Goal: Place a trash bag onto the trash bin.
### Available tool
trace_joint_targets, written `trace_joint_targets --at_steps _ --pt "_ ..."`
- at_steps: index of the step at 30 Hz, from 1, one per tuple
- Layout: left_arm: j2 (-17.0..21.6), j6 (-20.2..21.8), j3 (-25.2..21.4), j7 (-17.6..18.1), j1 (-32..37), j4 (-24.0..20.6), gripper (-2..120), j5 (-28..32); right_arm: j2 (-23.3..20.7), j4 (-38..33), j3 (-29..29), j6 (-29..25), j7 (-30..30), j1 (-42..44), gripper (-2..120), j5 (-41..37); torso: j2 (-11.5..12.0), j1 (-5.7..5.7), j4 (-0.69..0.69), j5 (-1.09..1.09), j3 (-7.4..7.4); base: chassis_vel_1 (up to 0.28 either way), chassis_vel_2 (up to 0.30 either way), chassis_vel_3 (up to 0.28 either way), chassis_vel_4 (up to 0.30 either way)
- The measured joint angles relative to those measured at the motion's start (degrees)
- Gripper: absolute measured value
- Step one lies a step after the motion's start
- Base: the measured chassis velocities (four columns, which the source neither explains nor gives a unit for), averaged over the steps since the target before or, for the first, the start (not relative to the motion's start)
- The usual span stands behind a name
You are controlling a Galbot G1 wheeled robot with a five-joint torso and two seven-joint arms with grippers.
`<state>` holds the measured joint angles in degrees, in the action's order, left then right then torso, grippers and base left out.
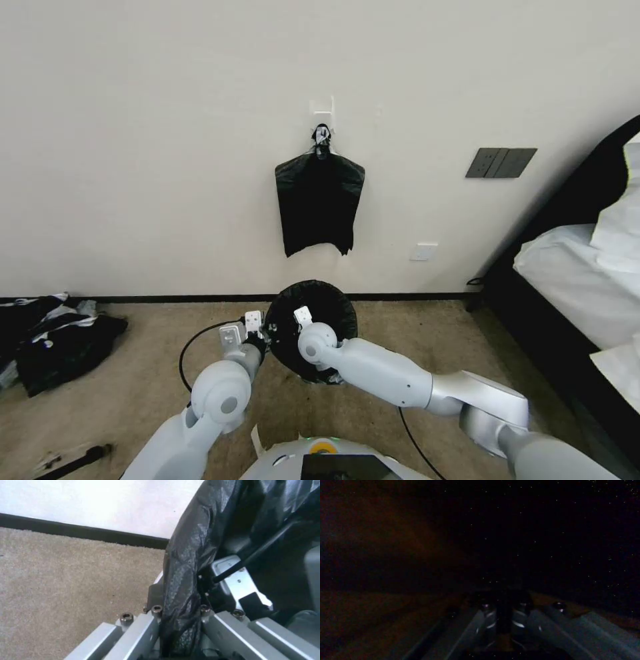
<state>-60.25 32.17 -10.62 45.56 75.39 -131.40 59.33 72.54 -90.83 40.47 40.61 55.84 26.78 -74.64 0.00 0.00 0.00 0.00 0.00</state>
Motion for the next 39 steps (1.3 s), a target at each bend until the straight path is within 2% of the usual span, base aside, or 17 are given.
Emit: trace_joint_targets --at_steps 14,22,27,28,31,34,35,36,39 --pt "0.4 0.1 -0.1 -0.2 0.9 -0.9 1 0.0 1.4 3.3 0.7 0.0 -0.6 -0.6 0 1.1 0.0 0.00 0.00 0.00 0.00 0.000 0.000 0.000 0.000" --pt "0.2 0.2 0.0 -0.2 0.8 -0.8 1 0.1 1.1 3.3 0.5 0.0 -1.1 -0.6 0 1.2 0.0 0.00 0.00 0.00 0.00 0.000 0.000 0.000 0.000" --pt "0.0 0.2 -0.1 -0.3 0.0 0.5 1 0.6 0.2 0.5 -0.2 0.0 -1.5 -0.3 0 0.2 0.0 0.00 0.00 0.00 0.00 0.000 0.000 0.000 0.000" --pt "-0.1 0.3 -0.3 -0.2 -0.5 1.2 1 1.2 -0.6 -1.9 -0.4 0.0 -1.5 -0.3 7 -0.6 0.0 0.00 0.00 0.01 0.00 0.000 0.000 0.000 0.000" --pt "-0.6 0.4 -0.4 -0.1 -1.4 2.4 1 1.9 -1.7 -5.2 -0.5 -0.1 -1.3 -0.3 14 -1.0 0.0 0.00 0.01 0.01 0.00 0.000 0.000 0.000 0.000" --pt "-1.3 0.7 -0.3 0.8 -2.9 4.5 1 3.5 -4.4 -9.8 -0.6 -0.1 -1.0 0.3 29 -1.7 0.0 0.00 0.00 0.00 0.00 0.000 0.000 0.000 0.000" --pt "-1.3 0.7 -0.3 0.8 -2.9 4.5 1 3.5 -4.4 -9.8 -0.6 -0.1 -1.0 0.3 29 -1.7 0.0 0.00 0.00 0.00 0.00 0.000 0.000 0.000 0.000" --pt "-1.7 1.0 -0.1 1.2 -3.8 6.2 1 4.8 -6.3 -13.0 -1.2 -0.1 -1.2 1.2 36 -1.8 0.0 0.00 -0.01 0.01 0.00 0.000 0.000 0.000 0.000" --pt "-2.1 1.1 -0.1 1.4 -4.6 8.5 1 5.8 -8.5 -16.4 -2.3 -0.1 -1.8 2.3 44 -1.4 0.0 0.00 -0.01 0.02 0.00 0.000 0.000 0.000 0.000"
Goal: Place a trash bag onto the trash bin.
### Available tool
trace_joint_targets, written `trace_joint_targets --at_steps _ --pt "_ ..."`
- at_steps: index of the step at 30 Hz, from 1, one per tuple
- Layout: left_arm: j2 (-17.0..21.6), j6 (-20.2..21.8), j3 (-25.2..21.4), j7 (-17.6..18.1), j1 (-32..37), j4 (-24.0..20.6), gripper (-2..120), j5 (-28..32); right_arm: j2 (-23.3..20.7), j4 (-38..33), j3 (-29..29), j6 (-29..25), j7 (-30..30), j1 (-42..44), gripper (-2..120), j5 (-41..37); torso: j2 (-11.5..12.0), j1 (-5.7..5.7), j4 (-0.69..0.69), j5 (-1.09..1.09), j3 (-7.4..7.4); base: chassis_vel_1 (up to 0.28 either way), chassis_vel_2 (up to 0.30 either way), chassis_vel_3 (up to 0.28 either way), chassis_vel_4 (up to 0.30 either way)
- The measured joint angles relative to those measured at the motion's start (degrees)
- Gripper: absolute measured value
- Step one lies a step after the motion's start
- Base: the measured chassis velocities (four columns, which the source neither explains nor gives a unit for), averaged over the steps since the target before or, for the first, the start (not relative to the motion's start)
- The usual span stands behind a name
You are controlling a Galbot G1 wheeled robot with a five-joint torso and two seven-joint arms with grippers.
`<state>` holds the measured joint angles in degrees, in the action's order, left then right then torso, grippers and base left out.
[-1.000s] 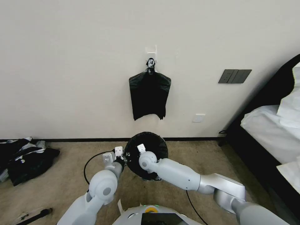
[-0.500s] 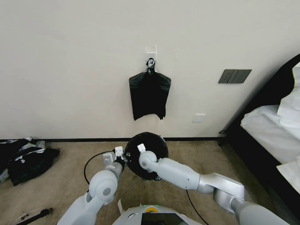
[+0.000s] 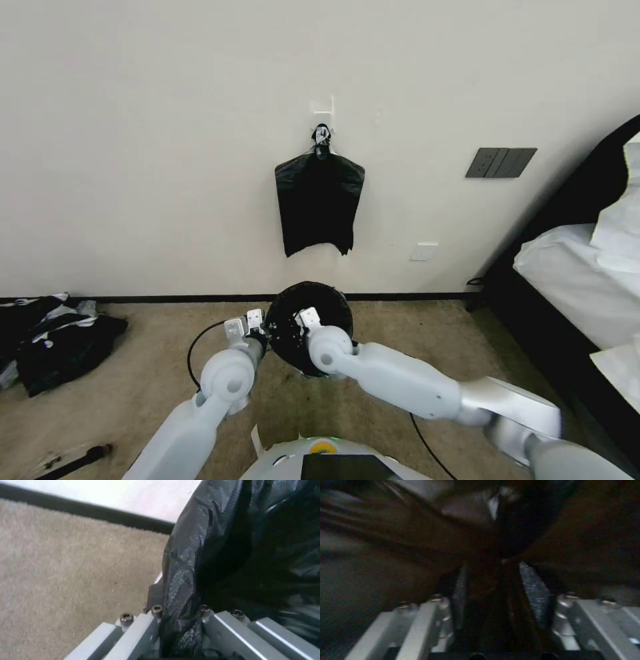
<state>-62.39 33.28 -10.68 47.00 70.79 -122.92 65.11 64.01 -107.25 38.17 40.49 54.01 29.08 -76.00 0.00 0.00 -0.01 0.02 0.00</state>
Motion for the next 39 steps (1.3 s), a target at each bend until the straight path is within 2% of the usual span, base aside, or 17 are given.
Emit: trace_joint_targets --at_steps 2,3,6,7,9,10,14,23,30,31,35,36,38,39 --pt "-0.4 0.1 0.0 0.0 -0.5 2.1 1 0.6 -2.4 -3.4 -1.6 0.0 -1.2 1.3 54 1.5 0.0 0.00 0.01 -0.01 0.00 0.000 0.000 0.000 0.000" --pt "-0.4 0.1 0.0 0.0 -0.5 2.1 1 0.6 -2.4 -3.4 -1.6 0.0 -1.2 1.3 54 1.5 0.0 0.00 0.01 -0.01 0.00 0.000 0.000 0.000 0.000" --pt "-1.1 0.1 0.1 0.0 -0.8 4.7 1 1.2 -6.3 -10.2 -6.6 -0.2 -5.7 5.4 71 7.6 0.0 0.00 0.01 0.00 0.00 0.000 0.000 0.000 0.000" --pt "-1.1 0.1 0.1 0.0 -0.8 4.7 1 1.2 -6.3 -10.2 -6.6 -0.2 -5.7 5.4 71 7.6 0.0 0.00 0.01 0.00 0.00 0.000 0.000 0.000 0.000" --pt "-1.6 0.1 0.0 0.0 -1.0 5.8 1 1.5 -8.4 -13.6 -9.8 -1.4 -9.2 8.8 81 13.9 0.0 0.00 0.01 0.00 0.00 0.000 0.000 0.000 0.000" --pt "-1.6 0.1 0.0 0.0 -1.0 5.8 1 1.5 -8.4 -13.6 -9.8 -1.4 -9.2 8.8 81 13.9 0.0 0.00 0.01 0.00 0.00 0.000 0.000 0.000 0.000" --pt "-2.2 0.1 0.2 0.1 -1.9 8.4 1 2.2 -10.1 -17.1 -15.3 -5.4 -14.3 17.4 98 26.2 0.0 0.00 -0.01 0.00 0.00 0.000 0.000 0.000 0.000" --pt "-2.0 0.1 2.5 0.1 -3.5 11.2 3 4.5 -7.9 -18.8 -21.4 -7.2 -16.4 23.9 100 31.2 0.0 0.00 0.01 0.00 0.00 0.000 0.000 0.000 0.000" --pt "-2.6 0.3 3.0 -0.1 -3.4 11.3 29 5.7 -7.7 -19.0 -22.6 -7.2 -16.5 24.6 100 31.2 0.0 -0.01 0.02 0.00 -0.01 0.000 0.000 0.000 0.000" --pt "-2.6 0.3 3.0 -0.1 -3.4 11.3 29 5.7 -7.7 -19.0 -22.6 -7.2 -16.5 24.6 100 31.2 0.0 -0.01 0.02 0.00 -0.01 0.000 0.000 0.000 0.000" --pt "-1.9 1.7 2.7 -0.2 -2.7 9.7 48 5.8 -7.8 -19.1 -23.0 -7.2 -16.5 24.6 100 31.0 0.0 0.00 0.00 -0.04 0.00 0.000 0.000 0.000 0.000" --pt "-1.9 1.7 2.7 -0.2 -2.7 9.7 48 5.8 -7.8 -19.1 -23.0 -7.2 -16.5 24.6 100 31.0 0.0 0.00 0.00 -0.04 0.00 0.000 0.000 0.000 0.000" --pt "-1.0 2.6 1.8 -0.4 -2.0 7.6 58 5.4 -7.9 -19.4 -23.7 -7.1 -16.7 24.7 100 30.8 0.0 0.00 0.00 -0.02 0.00 0.000 0.000 0.000 0.000" --pt "-1.0 2.6 1.8 -0.4 -2.0 7.6 58 5.4 -7.9 -19.4 -23.7 -7.1 -16.7 24.7 100 30.8 0.0 0.00 0.00 -0.02 0.00 0.000 0.000 0.000 0.000"
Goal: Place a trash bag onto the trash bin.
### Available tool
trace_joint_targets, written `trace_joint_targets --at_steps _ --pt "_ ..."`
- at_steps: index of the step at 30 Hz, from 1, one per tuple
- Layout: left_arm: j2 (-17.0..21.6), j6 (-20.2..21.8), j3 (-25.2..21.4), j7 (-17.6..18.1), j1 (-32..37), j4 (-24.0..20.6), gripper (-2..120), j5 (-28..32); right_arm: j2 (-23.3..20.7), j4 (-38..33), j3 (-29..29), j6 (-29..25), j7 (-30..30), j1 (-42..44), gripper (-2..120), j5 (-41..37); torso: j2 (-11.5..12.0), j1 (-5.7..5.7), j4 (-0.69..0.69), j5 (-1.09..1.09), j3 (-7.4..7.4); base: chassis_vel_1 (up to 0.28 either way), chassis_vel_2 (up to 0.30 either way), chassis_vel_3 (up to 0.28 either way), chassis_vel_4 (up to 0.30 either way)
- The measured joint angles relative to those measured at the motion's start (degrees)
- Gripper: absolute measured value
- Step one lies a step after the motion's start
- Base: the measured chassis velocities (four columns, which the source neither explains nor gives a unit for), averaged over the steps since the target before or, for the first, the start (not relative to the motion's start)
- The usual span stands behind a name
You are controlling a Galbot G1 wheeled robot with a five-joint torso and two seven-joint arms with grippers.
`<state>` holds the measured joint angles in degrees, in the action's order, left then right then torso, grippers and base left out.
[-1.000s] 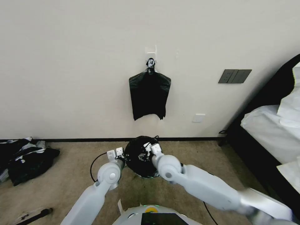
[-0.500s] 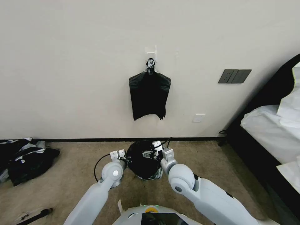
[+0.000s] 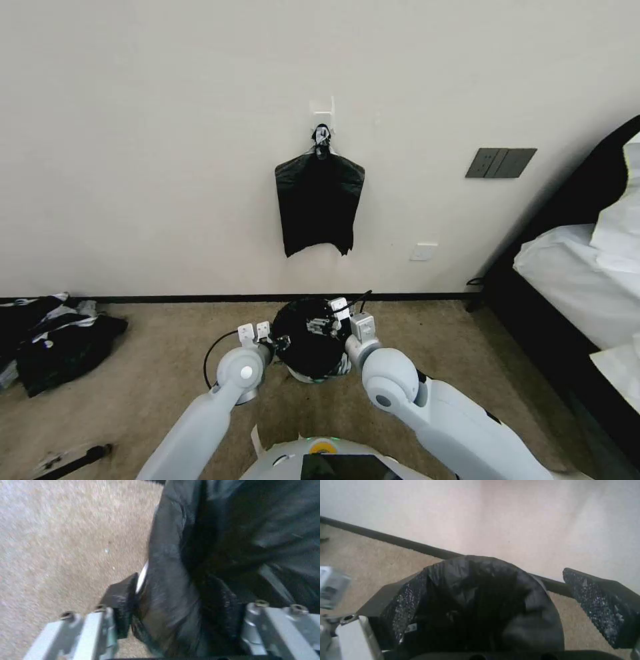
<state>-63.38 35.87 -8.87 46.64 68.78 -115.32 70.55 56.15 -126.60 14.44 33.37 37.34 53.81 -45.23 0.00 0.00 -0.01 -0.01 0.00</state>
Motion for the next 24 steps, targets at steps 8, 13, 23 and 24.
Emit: trace_joint_targets --at_steps 8,13,23,24 --pt "2.5 2.1 -3.2 -1.6 2.6 -5.5 88 -3.0 0.1 -0.9 -2.5 -0.1 -0.9 1.5 100 -0.2 0.0 0.00 0.01 0.00 0.00 0.000 0.000 0.000 0.000" --pt "3.0 -2.9 -5.0 -9.4 5.7 -9.5 99 -14.8 0.7 -1.4 -7.5 -3.2 -4.6 6.0 100 2.6 0.0 0.00 0.01 0.00 0.00 0.000 0.000 0.000 0.000" --pt "0.7 -29.9 -15.4 -27.2 21.7 -10.6 100 -48.4 10.4 -0.6 -29.1 -28.1 -21.8 29.5 100 26.0 0.0 -0.01 0.01 -0.01 0.00 0.000 0.000 0.000 0.000" --pt "0.1 -33.0 -16.3 -28.4 22.8 -10.1 100 -50.7 12.3 0.0 -30.6 -31.3 -23.5 32.1 100 29.6 0.0 0.00 -0.02 0.00 -0.01 0.000 0.000 0.000 0.000"
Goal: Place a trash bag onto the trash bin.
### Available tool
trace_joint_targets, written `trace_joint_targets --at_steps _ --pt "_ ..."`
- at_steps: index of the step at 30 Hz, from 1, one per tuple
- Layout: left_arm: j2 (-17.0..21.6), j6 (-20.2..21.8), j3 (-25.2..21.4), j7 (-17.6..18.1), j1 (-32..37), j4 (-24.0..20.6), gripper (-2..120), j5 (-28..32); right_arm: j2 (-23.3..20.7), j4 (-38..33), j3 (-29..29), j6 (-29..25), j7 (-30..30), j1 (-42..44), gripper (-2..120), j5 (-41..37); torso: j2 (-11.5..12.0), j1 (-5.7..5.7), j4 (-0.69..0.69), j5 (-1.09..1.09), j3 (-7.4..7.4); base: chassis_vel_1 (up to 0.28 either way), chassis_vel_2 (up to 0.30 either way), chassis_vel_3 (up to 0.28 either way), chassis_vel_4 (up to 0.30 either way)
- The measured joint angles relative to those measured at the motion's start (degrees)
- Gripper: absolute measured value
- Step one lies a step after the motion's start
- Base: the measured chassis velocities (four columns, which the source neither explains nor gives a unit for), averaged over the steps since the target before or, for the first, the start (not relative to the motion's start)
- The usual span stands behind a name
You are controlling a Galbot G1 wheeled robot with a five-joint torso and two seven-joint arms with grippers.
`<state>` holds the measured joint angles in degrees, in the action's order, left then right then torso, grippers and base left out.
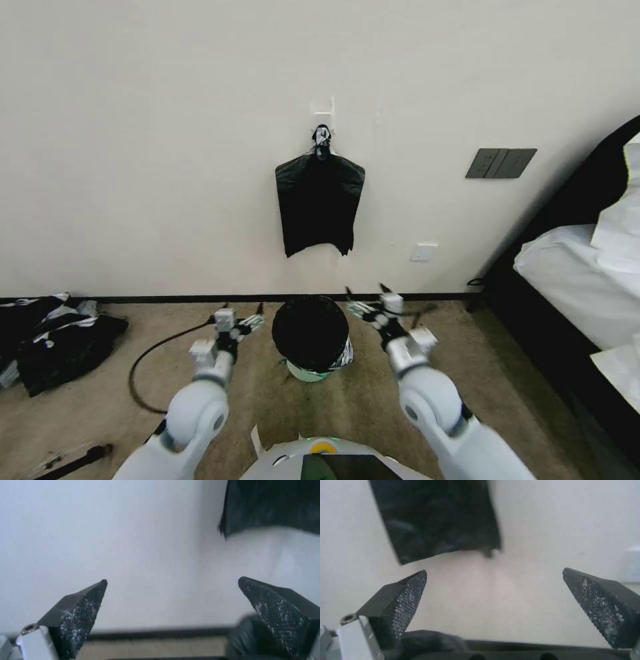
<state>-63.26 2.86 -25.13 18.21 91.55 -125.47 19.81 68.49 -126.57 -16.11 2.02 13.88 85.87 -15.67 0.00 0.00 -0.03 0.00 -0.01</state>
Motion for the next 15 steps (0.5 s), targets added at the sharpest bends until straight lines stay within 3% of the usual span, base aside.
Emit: trace_joint_targets --at_steps 1,3,5,15 --pt "-1.6 -5.1 -1.3 -2.0 2.0 0.7 100 -4.2 3.1 1.1 -2.2 -5.0 -2.4 3.6 100 5.6 0.0 0.00 0.01 0.02 0.00 0.000 0.000 0.000 0.000" --pt "-2.5 -7.0 -1.9 -2.5 2.8 1.0 100 -6.3 4.4 1.3 -3.2 -7.1 -3.3 5.0 100 7.6 0.0 0.00 0.02 0.00 0.00 0.000 0.000 0.000 0.000" --pt "-5.4 -11.3 -3.5 -3.8 5.4 1.2 100 -10.5 7.0 1.4 -5.5 -12.8 -5.2 8.1 100 12.0 0.0 0.00 0.02 0.00 0.00 0.000 0.000 0.000 0.000" --pt "-10.3 -18.7 -5.0 -4.4 12.0 -0.1 100 -16.0 12.2 0.3 -7.8 -19.6 -6.4 15.4 100 17.5 0.0 0.00 0.03 0.01 0.00 0.000 0.000 0.000 0.000"
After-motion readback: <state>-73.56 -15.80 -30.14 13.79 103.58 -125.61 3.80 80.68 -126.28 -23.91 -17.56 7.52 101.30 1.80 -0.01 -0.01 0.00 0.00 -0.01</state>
